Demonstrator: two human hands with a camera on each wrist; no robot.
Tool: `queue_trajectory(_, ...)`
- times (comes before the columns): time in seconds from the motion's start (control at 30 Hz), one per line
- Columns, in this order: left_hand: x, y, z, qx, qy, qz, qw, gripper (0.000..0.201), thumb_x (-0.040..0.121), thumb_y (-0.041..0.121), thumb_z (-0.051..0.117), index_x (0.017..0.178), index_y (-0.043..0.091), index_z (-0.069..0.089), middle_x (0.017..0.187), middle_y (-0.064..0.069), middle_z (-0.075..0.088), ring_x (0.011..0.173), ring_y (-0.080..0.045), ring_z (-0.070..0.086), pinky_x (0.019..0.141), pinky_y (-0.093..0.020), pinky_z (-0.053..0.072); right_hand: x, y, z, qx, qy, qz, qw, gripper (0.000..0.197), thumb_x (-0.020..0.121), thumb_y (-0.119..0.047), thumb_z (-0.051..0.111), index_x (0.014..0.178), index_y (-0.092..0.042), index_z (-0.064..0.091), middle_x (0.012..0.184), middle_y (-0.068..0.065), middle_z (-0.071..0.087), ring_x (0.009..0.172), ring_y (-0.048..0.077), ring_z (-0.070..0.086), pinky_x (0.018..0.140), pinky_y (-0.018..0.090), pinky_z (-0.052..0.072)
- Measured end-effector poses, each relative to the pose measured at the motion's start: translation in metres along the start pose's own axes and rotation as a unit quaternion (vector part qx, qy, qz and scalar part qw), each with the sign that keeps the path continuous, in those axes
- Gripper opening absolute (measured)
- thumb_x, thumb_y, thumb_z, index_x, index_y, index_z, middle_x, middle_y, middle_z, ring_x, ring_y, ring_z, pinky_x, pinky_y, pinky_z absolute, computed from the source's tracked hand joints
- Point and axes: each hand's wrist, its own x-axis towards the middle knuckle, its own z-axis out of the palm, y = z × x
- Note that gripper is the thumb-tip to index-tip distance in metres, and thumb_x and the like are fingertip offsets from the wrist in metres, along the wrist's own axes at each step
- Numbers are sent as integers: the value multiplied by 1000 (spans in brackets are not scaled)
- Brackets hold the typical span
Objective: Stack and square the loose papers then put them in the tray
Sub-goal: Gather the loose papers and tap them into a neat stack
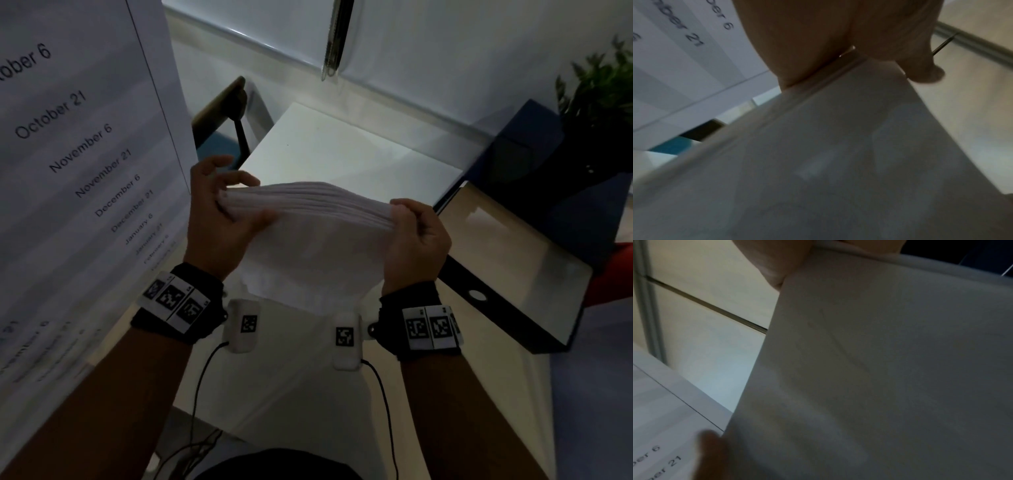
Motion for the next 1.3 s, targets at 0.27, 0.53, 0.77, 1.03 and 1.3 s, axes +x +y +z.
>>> queue_trajectory(0.27,-2,-13,-10,-4,-79,-74,994,57,51,43,91,98,20,67,96,3,70,92,-19,67,77,-45,59,9,-1,-3,-47,-5,-2,999,6,82,-5,61,80,-7,67,81,5,71,74,3,64,71,17,50)
queue_trajectory(0.53,1,-18,-5,-11,-87,-95,992,33,62,33,90,90,30,72,88,15,74,86,-8,70,74,-28,58,9,1,-8,68,-44,37,996,33,83,-14,63,113,-9,52,98,9,67,87,9,65,76,23,50)
queue_trajectory(0.77,1,-8,6,-32,-8,-118,992,22,77,9,80,86,27,71,73,29,71,74,9,68,64,-9,51,5,20,-19,-67,-192,94,974,47,67,-2,85,108,-11,64,87,1,67,75,6,65,72,35,57)
queue_trajectory(1.03,-16,5,5,70,58,-16,996,49,72,26,85,108,18,54,94,15,58,84,12,57,71,-5,45,-7,12,-29,-86,-140,-29,986,26,75,-10,82,87,-9,59,77,-12,61,69,-12,58,64,6,44)
queue_trajectory(1.3,-36,-13,4,4,6,-143,990,30,79,19,80,99,37,66,93,26,67,87,13,65,80,-15,55,-12,28,-30,-1,-173,98,980,27,77,-4,78,84,-27,68,81,-20,71,81,-5,67,78,20,55)
